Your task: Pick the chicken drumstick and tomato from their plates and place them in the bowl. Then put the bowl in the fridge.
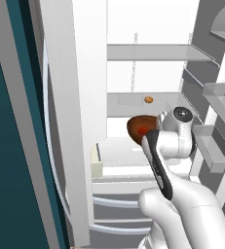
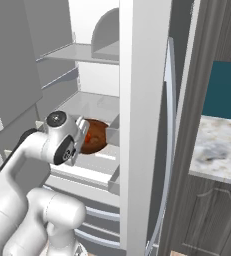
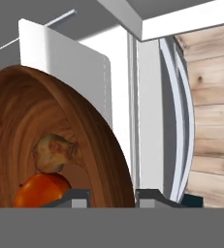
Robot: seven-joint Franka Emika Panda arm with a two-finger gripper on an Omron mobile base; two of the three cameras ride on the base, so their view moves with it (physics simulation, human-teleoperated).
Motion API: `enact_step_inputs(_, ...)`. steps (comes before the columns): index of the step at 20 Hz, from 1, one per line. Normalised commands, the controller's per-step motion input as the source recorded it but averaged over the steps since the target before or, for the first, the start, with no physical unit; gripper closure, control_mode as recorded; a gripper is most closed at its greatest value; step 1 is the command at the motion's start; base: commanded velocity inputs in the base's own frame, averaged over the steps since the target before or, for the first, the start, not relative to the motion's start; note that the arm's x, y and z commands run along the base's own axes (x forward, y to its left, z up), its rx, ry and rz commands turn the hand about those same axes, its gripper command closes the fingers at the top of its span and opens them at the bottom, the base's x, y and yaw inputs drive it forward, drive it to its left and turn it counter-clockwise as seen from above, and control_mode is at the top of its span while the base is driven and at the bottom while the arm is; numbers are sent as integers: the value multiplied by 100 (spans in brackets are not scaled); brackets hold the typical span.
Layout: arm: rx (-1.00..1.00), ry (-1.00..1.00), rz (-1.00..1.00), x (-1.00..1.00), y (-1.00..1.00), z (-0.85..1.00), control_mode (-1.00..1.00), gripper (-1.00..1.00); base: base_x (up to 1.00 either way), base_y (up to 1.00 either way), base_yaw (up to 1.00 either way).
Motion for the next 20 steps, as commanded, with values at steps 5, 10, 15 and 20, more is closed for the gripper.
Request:
enact_step_inputs(5,0,-5,0,21,3,43,-100,100,0,0,0)
enact_step_inputs(10,0,-14,0,36,1,31,-100,100,0,0,0)
enact_step_inputs(15,0,-10,0,48,6,25,-100,100,0,0,0)
enact_step_inputs(20,0,0,0,63,10,6,-100,100,0,0,0)
